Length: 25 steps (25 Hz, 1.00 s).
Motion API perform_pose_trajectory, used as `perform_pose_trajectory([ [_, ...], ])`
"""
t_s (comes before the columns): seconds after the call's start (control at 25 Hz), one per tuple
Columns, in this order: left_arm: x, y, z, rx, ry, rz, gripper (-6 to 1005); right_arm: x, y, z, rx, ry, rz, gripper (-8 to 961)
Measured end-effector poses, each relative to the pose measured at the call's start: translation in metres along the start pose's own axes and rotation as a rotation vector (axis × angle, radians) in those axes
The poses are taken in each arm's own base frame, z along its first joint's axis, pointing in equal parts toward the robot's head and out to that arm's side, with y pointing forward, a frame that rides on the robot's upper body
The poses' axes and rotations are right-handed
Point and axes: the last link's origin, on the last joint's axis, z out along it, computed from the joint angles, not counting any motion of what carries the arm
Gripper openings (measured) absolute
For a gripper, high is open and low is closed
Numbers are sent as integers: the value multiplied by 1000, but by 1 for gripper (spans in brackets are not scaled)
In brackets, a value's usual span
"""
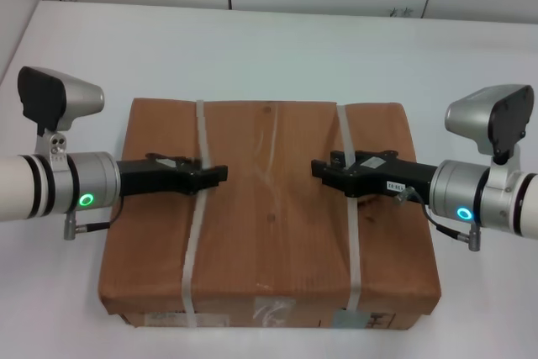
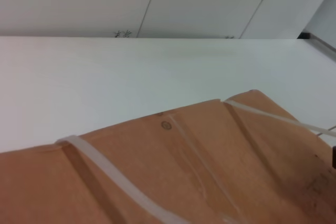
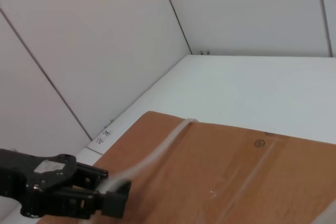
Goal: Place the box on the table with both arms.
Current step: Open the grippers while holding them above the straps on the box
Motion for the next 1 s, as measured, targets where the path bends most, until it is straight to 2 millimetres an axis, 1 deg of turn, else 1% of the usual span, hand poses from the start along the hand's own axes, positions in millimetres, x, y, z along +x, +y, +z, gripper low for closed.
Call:
perform_pose_trajectory([
  [0.16, -3, -2, -2, 6, -2, -6, 385, 3, -1, -2, 5, -2, 15, 434],
  [0.28, -5, -5, -6, 16, -3, -15, 526, 6, -2, -4, 8, -4, 25, 583],
  [0.36, -7, -7, -7, 21, -3, -20, 598, 7, -4, -6, 17, -6, 29, 682],
  [0.52, -7, -8, -10, 23, 2, -22, 742, 12, -9, -11, 35, -10, 43, 741],
  [0.8, -8, -10, -12, 22, 3, -24, 742, 16, -15, -17, 63, -29, 70, 844],
  [1.0, -6, -8, -13, 8, 23, -30, 741, 18, -21, -20, 96, -30, 82, 843],
])
